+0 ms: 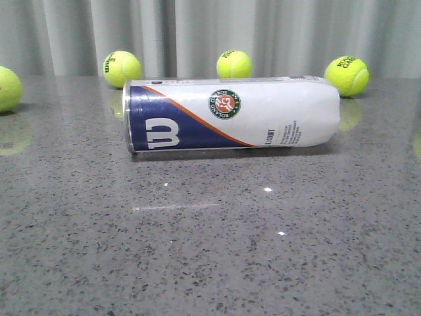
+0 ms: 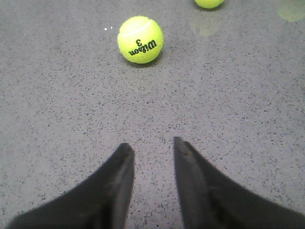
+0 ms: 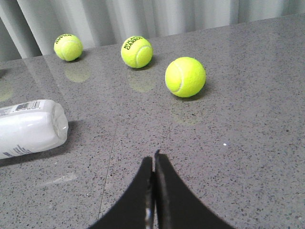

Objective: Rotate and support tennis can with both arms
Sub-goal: 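Open the right gripper and withdraw it from the lying can, then lower the left gripper onto the can's open end and grasp it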

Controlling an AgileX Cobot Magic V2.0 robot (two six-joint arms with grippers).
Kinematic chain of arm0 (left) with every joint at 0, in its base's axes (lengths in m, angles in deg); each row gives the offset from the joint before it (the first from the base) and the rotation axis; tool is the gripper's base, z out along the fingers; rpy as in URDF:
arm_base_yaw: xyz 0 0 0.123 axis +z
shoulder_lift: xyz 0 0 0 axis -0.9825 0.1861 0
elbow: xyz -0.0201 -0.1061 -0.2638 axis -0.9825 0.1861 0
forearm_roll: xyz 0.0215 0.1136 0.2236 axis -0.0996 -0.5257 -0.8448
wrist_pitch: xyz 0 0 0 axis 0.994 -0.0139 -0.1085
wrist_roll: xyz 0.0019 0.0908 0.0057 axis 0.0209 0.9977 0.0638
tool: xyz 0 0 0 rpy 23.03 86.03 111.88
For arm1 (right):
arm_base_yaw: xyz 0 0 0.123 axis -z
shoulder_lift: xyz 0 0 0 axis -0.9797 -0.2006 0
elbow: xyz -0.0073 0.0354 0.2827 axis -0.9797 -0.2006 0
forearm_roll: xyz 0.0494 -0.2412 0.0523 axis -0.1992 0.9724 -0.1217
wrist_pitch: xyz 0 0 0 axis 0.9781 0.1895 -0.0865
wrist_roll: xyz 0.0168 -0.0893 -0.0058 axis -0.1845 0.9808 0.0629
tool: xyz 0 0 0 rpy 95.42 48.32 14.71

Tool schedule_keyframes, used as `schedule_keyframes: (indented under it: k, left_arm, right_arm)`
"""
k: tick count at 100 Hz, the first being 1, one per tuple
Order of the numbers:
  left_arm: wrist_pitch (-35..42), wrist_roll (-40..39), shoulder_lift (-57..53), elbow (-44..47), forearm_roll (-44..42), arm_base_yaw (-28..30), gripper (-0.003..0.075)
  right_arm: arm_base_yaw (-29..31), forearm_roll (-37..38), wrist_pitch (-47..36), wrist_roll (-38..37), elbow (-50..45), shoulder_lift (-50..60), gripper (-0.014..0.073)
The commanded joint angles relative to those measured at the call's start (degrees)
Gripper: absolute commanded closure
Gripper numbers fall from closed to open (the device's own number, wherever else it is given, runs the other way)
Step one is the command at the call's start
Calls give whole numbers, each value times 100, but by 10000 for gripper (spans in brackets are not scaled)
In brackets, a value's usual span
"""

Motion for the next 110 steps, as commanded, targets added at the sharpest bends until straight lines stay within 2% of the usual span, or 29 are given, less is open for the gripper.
schedule_keyframes:
  k: [1, 7, 12, 20, 31, 52, 78, 110]
  left_arm:
    - [292, 5, 323, -313, 120, 7, 243]
    - [280, 5, 451, -342, 130, 7, 138]
    - [280, 5, 548, -352, 130, 7, 107]
    - [280, 5, 733, -364, 306, 7, 118]
    - [221, 5, 1029, -497, 1075, 7, 127]
    - [-333, 301, 1931, -1160, 2283, -49, 127]
    - [-751, 832, 3278, -1881, 3616, -635, 127]
    - [-788, 1432, 4503, -2632, 4603, -1454, 127]
  right_arm:
    - [27, 70, -401, 29, 132, -69, 659]
    - [27, 70, -401, 29, 132, -69, 659]
    - [27, 70, -401, 29, 132, -69, 659]
    - [27, 70, -401, 29, 132, -69, 659]
    - [27, 70, -401, 29, 132, -69, 659]
    - [27, 70, -401, 29, 132, -69, 659]
    - [27, 70, -401, 29, 132, -69, 659]
    - [27, 70, -401, 29, 132, -69, 659]
